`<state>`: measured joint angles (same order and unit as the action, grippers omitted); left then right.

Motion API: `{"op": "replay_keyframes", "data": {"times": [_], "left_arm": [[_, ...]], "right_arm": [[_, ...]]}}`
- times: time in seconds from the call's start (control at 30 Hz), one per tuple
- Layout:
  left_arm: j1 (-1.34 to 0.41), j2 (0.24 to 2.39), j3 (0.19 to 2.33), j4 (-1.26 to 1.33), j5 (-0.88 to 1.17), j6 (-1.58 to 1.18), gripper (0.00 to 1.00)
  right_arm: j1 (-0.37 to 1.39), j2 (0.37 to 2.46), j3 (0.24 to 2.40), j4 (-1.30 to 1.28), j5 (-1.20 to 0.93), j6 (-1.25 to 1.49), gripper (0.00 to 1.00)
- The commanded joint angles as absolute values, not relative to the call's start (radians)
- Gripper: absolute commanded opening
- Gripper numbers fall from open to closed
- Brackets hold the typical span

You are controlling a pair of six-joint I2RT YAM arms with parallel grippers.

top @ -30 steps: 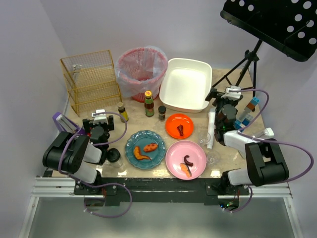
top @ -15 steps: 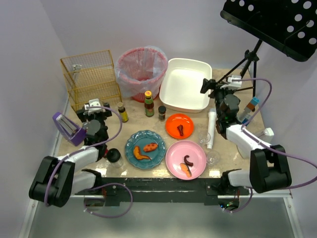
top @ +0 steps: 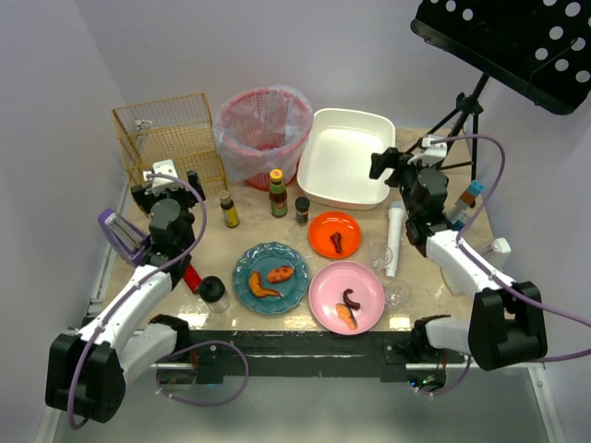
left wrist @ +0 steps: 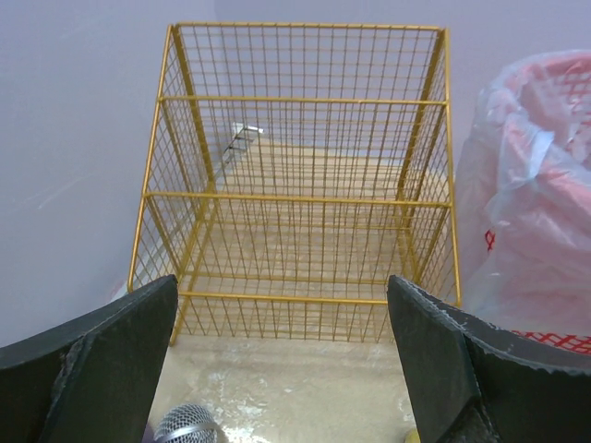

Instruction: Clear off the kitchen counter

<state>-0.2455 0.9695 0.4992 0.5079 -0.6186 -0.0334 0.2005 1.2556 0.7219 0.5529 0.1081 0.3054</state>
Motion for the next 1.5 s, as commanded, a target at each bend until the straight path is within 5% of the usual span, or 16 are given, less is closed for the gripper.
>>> {"op": "replay_keyframes", "data": {"times": [0.0,0.33,0.93,1.47], "left_arm": [[-0.249,0.928,0.63,0.264,-0.539,-0.025,1.0],[-0.249,0.927,0.883,-0.032,-0.391,-0.08,1.0],[-0.25,1.259,1.517,-0.626,-0.017,-0.348,1.0],[-0.416,1.269,1.243,-0.45,-0.028,-0.514,1.0]], "right_arm": [[0.199,1.223,0.793,0.427,0.116,0.377,0.98],[0.198,1.2,0.831,0.279,0.166,0.425,0.98],[0.198,1.226,0.821,0.206,0.187,0.506,0.98],[0.198,1.226,0.841,0.19,0.166,0.512,0.98]]}}
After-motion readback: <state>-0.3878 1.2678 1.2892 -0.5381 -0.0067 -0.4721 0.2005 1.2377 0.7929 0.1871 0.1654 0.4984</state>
